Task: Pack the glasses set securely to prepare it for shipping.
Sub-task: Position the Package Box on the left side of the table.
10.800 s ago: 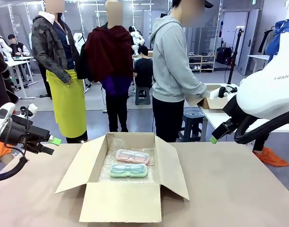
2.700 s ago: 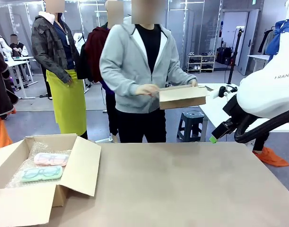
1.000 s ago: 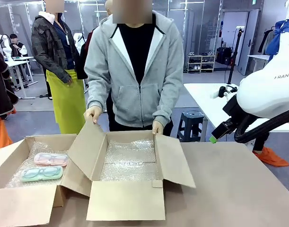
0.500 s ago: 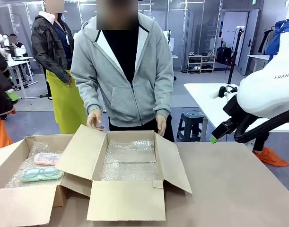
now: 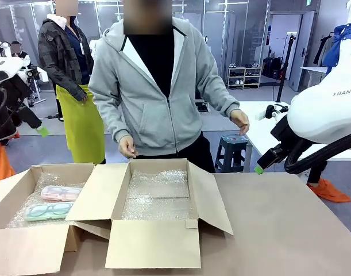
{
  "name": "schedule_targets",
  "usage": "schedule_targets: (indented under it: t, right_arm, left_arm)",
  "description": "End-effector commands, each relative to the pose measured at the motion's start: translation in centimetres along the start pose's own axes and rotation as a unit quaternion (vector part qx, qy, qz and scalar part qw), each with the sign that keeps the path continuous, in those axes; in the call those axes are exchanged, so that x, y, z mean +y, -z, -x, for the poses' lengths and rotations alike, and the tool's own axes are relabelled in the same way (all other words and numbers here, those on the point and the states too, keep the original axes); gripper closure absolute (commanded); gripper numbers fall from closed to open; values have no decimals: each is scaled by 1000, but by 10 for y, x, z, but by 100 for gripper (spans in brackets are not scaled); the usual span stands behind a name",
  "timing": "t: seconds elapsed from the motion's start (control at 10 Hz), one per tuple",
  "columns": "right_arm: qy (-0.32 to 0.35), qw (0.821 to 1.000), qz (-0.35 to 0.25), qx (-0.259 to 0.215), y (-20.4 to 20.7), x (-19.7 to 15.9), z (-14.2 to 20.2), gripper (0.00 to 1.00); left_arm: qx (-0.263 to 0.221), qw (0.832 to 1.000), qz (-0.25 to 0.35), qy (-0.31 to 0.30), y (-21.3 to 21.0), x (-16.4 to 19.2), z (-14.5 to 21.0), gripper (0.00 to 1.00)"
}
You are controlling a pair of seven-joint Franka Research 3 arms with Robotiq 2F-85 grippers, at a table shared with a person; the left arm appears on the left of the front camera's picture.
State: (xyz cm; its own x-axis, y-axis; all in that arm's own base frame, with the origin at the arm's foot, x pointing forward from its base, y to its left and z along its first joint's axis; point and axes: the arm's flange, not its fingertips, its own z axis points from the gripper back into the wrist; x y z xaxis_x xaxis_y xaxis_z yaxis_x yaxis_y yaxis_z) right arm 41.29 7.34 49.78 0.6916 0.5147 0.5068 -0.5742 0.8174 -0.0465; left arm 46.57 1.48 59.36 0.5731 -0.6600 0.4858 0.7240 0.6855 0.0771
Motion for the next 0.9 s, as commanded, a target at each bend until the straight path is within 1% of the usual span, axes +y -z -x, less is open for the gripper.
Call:
schedule_targets:
  t: [0.0,0.1,0.2,0.3,0.4,0.8]
  right_arm:
    - [7,1000,2,6,-1,3,-2,0]
    - [7,1000,2,6,-1,3,-2,0]
    - [7,1000,2,6,-1,3,-2,0]
    - [7,1000,2,6,-1,3,-2,0]
    - [7,1000,2,6,-1,3,-2,0]
    - [7,1000,2,6,-1,3,-2,0]
  left_arm:
    - [-10,1000,3,-1,-1,-17,17,0]
    - [-17,1000,14,0,-3,-21,18,0]
    - [-24,1000,10,5,-7,-22,17,0]
    - [-24,999,21,3,-7,-17,17,0]
    - [-11,1000,10,2,-4,-19,15,0]
    - [-11,1000,10,2,-4,-19,15,0]
